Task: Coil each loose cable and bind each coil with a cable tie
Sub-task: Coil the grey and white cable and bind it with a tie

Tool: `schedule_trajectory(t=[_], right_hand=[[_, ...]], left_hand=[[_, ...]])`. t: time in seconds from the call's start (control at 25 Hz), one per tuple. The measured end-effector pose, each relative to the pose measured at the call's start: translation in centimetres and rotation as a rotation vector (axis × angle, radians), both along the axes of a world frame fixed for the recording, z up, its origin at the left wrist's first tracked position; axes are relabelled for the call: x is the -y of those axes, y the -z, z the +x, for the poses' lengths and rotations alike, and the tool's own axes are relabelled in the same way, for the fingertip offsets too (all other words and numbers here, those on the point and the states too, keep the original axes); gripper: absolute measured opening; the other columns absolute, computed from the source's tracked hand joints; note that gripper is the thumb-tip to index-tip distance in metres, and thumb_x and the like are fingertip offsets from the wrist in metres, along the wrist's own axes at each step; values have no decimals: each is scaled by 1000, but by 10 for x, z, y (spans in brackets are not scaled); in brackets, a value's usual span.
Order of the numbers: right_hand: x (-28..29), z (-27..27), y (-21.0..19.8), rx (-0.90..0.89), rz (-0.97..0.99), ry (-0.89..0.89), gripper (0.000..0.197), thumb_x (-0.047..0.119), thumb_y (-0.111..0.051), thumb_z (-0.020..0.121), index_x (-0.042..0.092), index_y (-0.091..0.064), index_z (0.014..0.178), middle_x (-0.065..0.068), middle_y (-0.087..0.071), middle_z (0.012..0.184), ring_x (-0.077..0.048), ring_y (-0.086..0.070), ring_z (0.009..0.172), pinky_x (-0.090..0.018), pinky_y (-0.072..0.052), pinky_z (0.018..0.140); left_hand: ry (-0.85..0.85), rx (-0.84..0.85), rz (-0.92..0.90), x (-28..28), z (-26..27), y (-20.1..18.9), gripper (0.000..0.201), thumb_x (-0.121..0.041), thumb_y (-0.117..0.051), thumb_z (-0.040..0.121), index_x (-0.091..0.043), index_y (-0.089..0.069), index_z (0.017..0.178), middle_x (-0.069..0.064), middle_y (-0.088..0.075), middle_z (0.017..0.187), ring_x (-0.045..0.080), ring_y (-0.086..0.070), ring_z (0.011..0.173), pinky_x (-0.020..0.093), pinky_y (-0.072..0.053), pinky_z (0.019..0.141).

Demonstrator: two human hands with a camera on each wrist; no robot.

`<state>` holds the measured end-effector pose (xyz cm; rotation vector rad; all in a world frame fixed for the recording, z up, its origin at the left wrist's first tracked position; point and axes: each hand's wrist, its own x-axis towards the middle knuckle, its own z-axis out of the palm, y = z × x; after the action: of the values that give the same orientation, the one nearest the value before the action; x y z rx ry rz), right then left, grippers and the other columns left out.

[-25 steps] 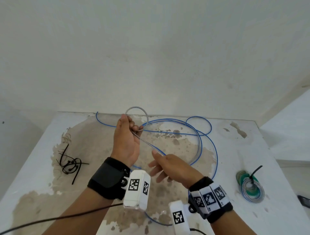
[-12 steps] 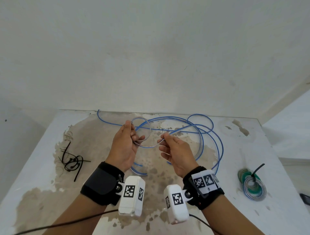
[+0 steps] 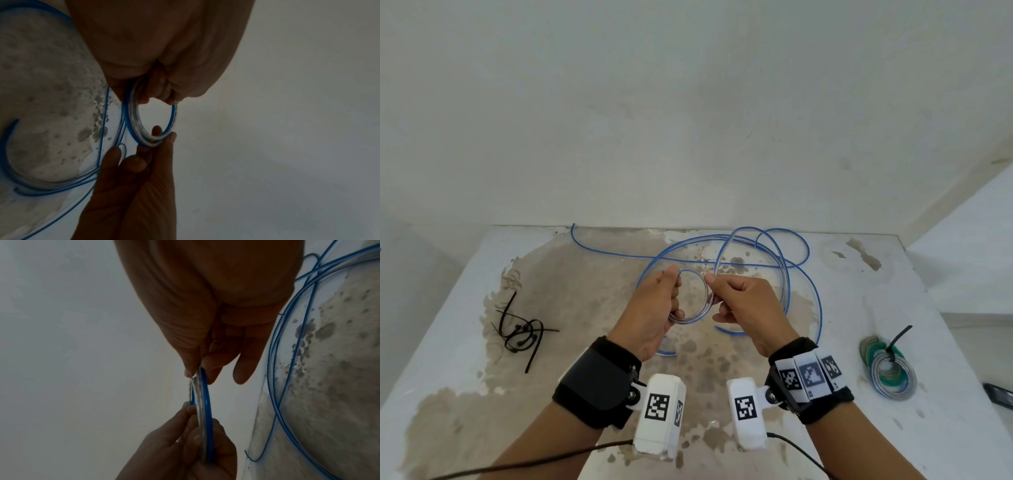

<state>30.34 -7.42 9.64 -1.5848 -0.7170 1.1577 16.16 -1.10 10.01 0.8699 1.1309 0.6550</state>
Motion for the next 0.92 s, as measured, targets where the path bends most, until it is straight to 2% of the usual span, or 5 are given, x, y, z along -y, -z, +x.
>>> schedule_trajectory(t=[0.28, 0.4, 0.52, 0.6, 0.92], right_hand=[[11, 3, -1, 91, 15, -110, 24, 39, -59, 101, 28, -73, 117, 1, -68, 79, -11, -60, 59, -37, -63, 70], [13, 2, 3, 212, -29, -180, 26, 37, -43, 107, 27, -67, 101, 5, -69, 87, -10, -66, 66, -45, -62, 77], [17, -1, 5, 278, -21, -232, 29, 37, -45, 106, 28, -57, 131, 4, -69, 88, -11, -69, 68, -44, -62, 76], [23, -4, 5, 389, 10, -282, 40, 36, -47, 106, 35, -46, 146, 0, -69, 85, -11, -70, 67, -40, -61, 75], [39, -6, 4, 607, 40, -298, 49, 22, -42, 107, 44, -41, 150, 0, -68, 74, -15, -66, 68, -32, -54, 74]], left_hand=[[190, -227, 188, 0, 2, -2, 35, -35, -47, 105, -16, -51, 76, -8, -36, 61, 8, -33, 47, 27, -40, 53], [265, -312, 248, 3, 2, -3, 36, -38, -48, 104, -14, -52, 77, -2, -34, 63, 11, -33, 53, 31, -40, 56], [335, -365, 283, 3, 1, -5, 37, -39, -47, 104, -14, -52, 77, 1, -35, 64, 13, -33, 54, 35, -39, 60], [368, -377, 281, 3, 1, -4, 37, -40, -48, 103, -15, -52, 77, 1, -36, 66, 14, -33, 55, 36, -38, 61], [340, -326, 111, 11, 11, -1, 50, -55, -39, 102, -15, -55, 77, -6, -36, 61, 11, -33, 51, 29, -36, 54]])
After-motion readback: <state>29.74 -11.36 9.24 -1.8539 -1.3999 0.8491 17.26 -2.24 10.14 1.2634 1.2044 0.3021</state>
